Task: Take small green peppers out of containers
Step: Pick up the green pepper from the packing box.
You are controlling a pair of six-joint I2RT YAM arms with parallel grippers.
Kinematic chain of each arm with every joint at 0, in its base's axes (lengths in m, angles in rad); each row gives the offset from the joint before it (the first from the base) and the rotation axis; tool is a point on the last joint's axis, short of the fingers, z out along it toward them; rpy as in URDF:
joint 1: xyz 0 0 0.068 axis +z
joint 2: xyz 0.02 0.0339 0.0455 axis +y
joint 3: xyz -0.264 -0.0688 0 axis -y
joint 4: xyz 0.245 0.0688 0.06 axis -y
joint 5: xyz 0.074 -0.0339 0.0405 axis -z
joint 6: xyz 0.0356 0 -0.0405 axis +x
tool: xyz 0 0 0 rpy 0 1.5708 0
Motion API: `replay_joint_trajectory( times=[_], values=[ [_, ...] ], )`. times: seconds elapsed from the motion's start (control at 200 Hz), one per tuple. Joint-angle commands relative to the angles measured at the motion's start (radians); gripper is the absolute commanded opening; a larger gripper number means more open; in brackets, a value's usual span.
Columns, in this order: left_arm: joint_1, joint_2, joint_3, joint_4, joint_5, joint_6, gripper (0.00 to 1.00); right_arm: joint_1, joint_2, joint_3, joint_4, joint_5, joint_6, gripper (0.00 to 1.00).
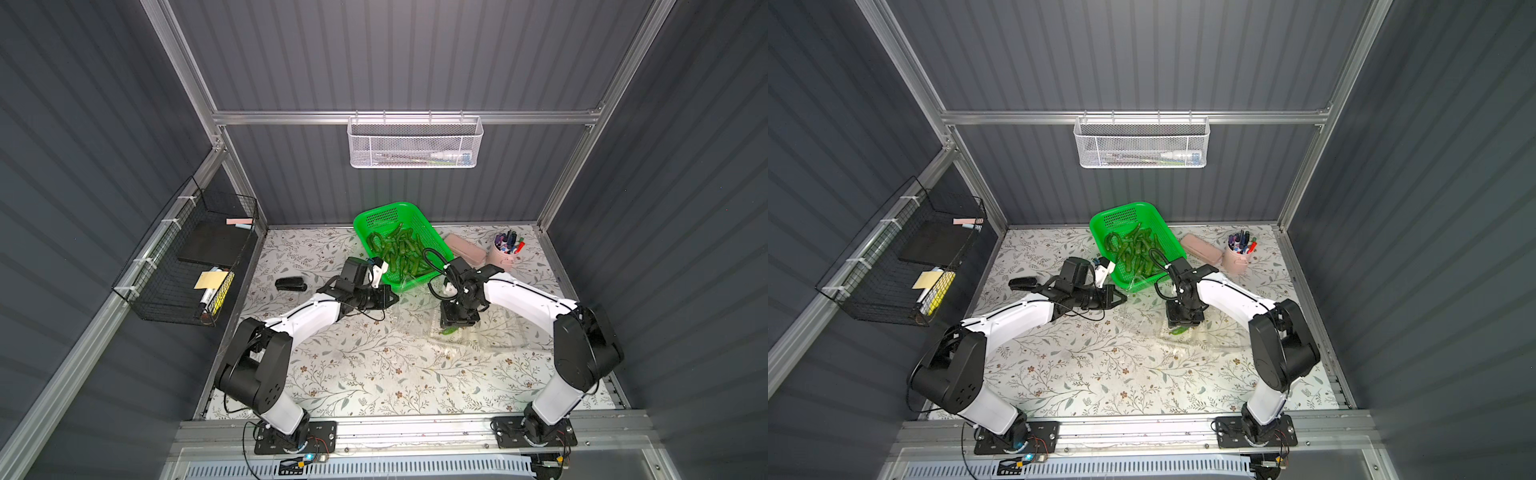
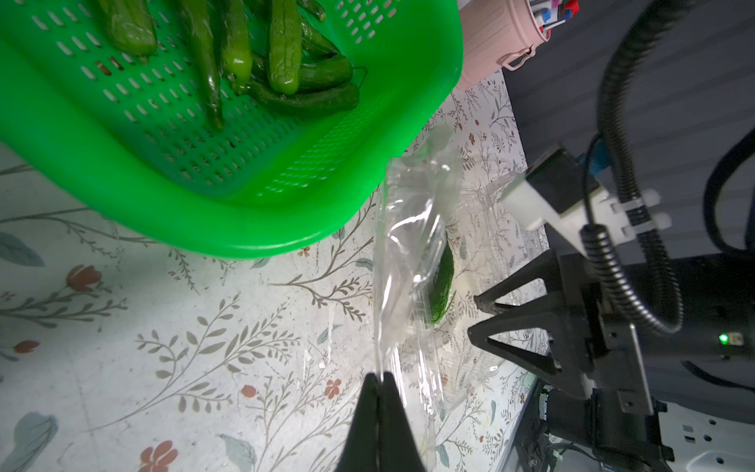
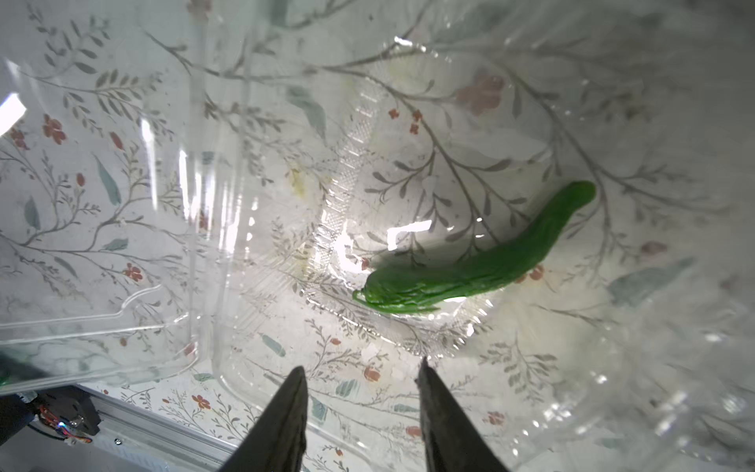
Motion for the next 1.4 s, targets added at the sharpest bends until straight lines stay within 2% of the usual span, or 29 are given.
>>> replay_joint_trajectory(
  times=[0.0,0.185,0.43,0.72,1.001,1.216,1.396],
  values=[
    [-0.005,0.004,0.021,-0.005,-0.006,0.028,0.0,0.001,0.027,0.023,-0.076,-0.013,0.014,0.46],
    [-0.005,0.0,0.024,-0.008,-0.008,0.032,0.0,0.002,0.065,-0.003,-0.061,-0.03,0.012,0.47],
    [-0.005,-0.009,0.024,-0.011,-0.011,0.031,0.0,-0.024,0.129,0.053,-0.026,0.044,0.021,0.48],
    [-0.005,-0.019,0.012,-0.011,-0.017,0.03,0.0,-0.027,0.199,0.101,0.039,0.023,0.049,0.58],
    [-0.005,-0.023,0.008,-0.011,-0.022,0.027,0.0,-0.023,0.247,0.103,0.084,0.066,0.06,0.58],
    [-0.005,-0.017,0.008,-0.013,-0.022,0.028,0.0,-0.023,0.157,0.043,0.136,0.051,0.055,0.63],
    [-0.005,0.0,0.011,-0.012,-0.015,0.028,0.0,-0.023,0.087,0.042,0.14,0.062,0.036,0.63]
  ],
)
